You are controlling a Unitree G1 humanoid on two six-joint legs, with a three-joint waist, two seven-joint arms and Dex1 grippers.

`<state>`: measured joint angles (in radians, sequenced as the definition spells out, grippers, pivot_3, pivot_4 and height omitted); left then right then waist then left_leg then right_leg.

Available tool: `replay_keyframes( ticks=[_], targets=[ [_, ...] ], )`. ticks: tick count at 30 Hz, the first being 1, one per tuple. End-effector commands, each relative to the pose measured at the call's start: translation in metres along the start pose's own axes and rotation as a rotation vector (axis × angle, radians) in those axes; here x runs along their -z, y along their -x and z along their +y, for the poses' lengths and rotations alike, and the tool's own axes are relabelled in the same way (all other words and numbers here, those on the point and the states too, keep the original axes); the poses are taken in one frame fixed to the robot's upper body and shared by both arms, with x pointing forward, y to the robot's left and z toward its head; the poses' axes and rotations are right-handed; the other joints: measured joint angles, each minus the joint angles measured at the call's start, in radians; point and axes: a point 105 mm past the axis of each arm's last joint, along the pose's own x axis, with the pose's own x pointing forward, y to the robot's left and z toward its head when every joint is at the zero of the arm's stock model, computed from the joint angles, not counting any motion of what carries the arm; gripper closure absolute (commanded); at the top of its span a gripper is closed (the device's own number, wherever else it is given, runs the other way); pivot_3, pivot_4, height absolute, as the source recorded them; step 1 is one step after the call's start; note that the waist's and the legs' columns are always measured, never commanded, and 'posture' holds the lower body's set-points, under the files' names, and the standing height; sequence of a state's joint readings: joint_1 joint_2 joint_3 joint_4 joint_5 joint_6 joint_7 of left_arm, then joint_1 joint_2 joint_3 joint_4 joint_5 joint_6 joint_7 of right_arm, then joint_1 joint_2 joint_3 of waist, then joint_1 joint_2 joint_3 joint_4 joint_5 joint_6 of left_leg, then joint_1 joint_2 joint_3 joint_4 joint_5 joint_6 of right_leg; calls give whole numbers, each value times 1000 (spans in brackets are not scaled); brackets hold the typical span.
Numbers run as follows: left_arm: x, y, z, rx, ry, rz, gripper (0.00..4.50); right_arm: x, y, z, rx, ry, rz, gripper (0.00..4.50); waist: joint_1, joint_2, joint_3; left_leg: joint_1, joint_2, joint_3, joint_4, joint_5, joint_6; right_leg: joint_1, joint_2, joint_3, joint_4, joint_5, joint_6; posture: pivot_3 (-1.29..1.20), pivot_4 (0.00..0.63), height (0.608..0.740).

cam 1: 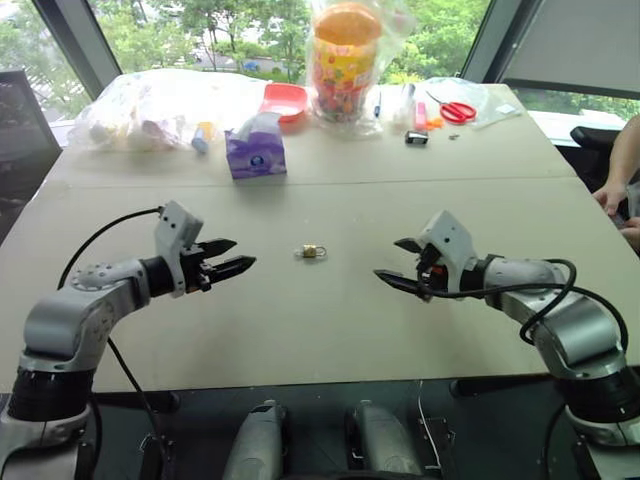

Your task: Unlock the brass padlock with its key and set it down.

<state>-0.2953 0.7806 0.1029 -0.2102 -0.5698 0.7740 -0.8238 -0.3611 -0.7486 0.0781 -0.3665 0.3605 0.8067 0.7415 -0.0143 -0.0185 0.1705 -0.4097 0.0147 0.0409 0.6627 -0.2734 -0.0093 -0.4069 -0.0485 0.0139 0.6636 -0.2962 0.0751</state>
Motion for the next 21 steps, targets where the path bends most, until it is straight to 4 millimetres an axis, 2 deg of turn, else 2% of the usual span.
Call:
replay_keyframes(
  ticks=[1,5,11,15,18,21],
  targets=[
    [-3,-6,-6,121,-162,70,1423,-23,-4,12,-107,12,-37,856,-1,0,0,0,0,0,-1,0,0,0,0,0,0,0,0,0,150,740],
    [-8,-25,-6,240,-283,117,1423,-43,-14,27,-188,22,-80,856,2,0,0,0,0,0,-1,0,0,-1,0,0,0,0,-1,0,150,740],
    [-15,-69,6,314,-314,118,1423,-46,-28,39,-200,72,-73,856,4,0,0,-7,-1,0,1,0,1,-5,-1,-1,-2,2,2,0,150,740],
    [-19,-93,11,351,-323,128,1423,-48,-31,41,-170,82,-74,856,4,0,0,-18,-1,0,5,0,2,-15,1,-2,2,3,4,0,150,740],
    [-29,-99,13,361,-336,113,1423,-49,-34,36,-111,95,-78,856,1,0,0,-18,-1,2,5,0,2,-17,4,-1,2,3,5,0,150,740],
    [-37,-86,12,400,-313,86,1423,-55,-46,33,-93,120,-96,856,-8,0,0,-18,0,2,5,0,2,-17,5,-1,3,3,5,0,150,740]
  ],
)
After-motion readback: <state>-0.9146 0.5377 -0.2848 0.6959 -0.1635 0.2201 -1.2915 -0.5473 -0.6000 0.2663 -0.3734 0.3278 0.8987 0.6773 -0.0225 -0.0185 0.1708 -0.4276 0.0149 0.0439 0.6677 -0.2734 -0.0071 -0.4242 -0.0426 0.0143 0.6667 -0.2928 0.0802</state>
